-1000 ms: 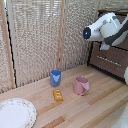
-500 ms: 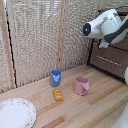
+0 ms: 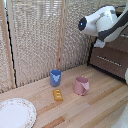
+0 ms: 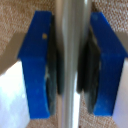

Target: Propose to navigate your clamp on the clench of the first drawer. Use gentle force to register to the cabinet. Send posterior your swing mandate till over it lurks, a cup of pink essence. Fortify your grip after aiming concentric with the pink cup’s periphery. Manoeuvre the pink towards the cabinet's top. Drop your compression till the cup is resting inside.

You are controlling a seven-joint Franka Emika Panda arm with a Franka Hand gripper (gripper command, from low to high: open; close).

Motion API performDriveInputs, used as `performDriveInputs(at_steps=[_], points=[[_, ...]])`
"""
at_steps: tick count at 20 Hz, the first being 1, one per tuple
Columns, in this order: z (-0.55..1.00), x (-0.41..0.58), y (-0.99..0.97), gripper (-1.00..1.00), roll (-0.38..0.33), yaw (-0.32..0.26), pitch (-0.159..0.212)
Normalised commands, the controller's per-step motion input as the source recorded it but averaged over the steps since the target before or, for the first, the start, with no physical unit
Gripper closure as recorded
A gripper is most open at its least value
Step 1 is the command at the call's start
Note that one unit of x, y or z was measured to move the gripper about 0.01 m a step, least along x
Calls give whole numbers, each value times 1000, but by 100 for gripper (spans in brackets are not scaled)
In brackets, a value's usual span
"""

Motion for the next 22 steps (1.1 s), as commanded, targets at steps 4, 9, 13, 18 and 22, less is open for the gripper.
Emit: performDriveInputs(at_steps=[4, 9, 13, 18, 22], points=[[-6, 25, 717, 100, -19, -200, -22], [-134, 253, 470, 100, -2, -205, 6], [-53, 241, 361, 100, -44, -54, -3], [0, 167, 541, 100, -75, -173, -44], [78, 109, 216, -100, -46, -126, 0]])
